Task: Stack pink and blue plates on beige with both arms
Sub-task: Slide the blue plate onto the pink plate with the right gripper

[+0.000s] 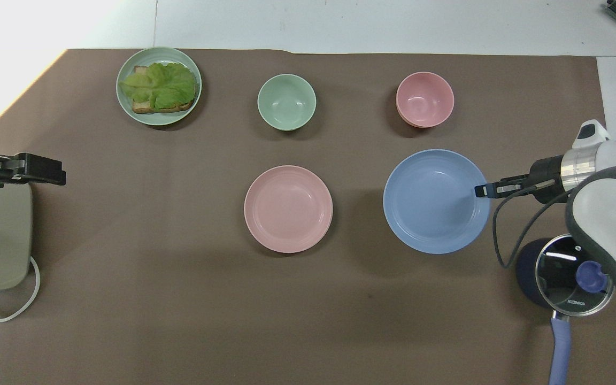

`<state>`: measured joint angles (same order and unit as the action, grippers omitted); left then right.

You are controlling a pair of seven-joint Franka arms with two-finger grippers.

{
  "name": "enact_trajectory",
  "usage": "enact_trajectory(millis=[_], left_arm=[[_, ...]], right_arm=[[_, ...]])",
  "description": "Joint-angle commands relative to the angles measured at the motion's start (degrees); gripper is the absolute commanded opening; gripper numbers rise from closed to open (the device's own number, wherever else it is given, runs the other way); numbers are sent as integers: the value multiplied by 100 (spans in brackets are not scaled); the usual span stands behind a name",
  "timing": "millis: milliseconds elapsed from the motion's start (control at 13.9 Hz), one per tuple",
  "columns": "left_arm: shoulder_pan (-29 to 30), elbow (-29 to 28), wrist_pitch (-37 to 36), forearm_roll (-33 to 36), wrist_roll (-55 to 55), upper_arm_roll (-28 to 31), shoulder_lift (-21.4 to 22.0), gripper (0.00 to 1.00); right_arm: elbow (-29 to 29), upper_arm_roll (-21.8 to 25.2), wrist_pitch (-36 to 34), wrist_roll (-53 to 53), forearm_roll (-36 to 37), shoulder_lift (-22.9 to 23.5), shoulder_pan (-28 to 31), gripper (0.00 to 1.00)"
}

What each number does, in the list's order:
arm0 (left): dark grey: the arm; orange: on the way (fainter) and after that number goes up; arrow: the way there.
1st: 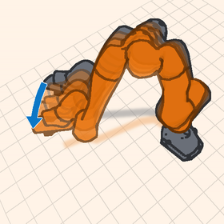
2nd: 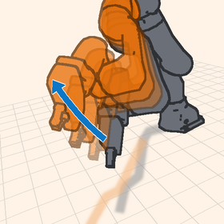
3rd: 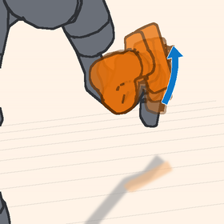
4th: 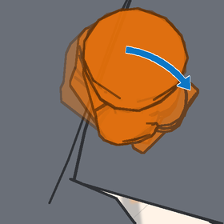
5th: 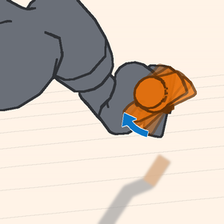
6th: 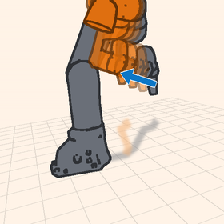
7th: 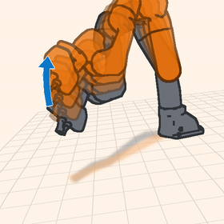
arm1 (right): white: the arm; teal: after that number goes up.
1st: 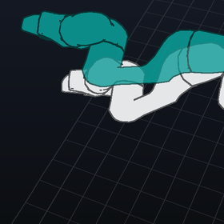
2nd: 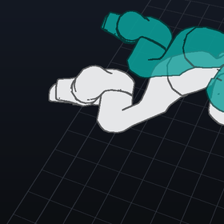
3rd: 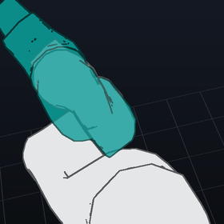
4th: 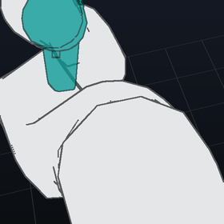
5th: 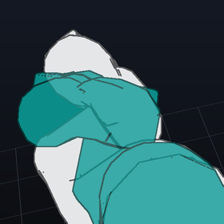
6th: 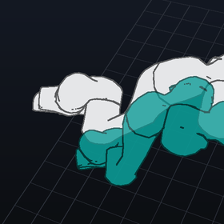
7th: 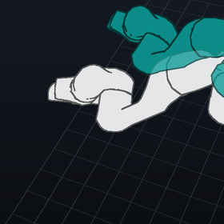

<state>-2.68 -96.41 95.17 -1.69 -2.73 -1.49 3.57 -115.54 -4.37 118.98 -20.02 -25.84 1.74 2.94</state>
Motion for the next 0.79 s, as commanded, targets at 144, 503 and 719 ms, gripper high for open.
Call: enact_trajectory(millis=[144, 503, 719], left_arm=[[-13, 44, -95, 107, -17, 8, 3, 100], [-13, 44, -95, 98, -17, 8, 3, 100], [-13, 44, -95, 98, -17, 8, 3, 100]], right_arm=[[76, -20, 1098, 1798, 97, 396, -1119, 0], [173, -20, 1479, 3134, 114, 784, -2015, 0], [94, -20, 1453, 3548, 114, 793, -2210, 0]])
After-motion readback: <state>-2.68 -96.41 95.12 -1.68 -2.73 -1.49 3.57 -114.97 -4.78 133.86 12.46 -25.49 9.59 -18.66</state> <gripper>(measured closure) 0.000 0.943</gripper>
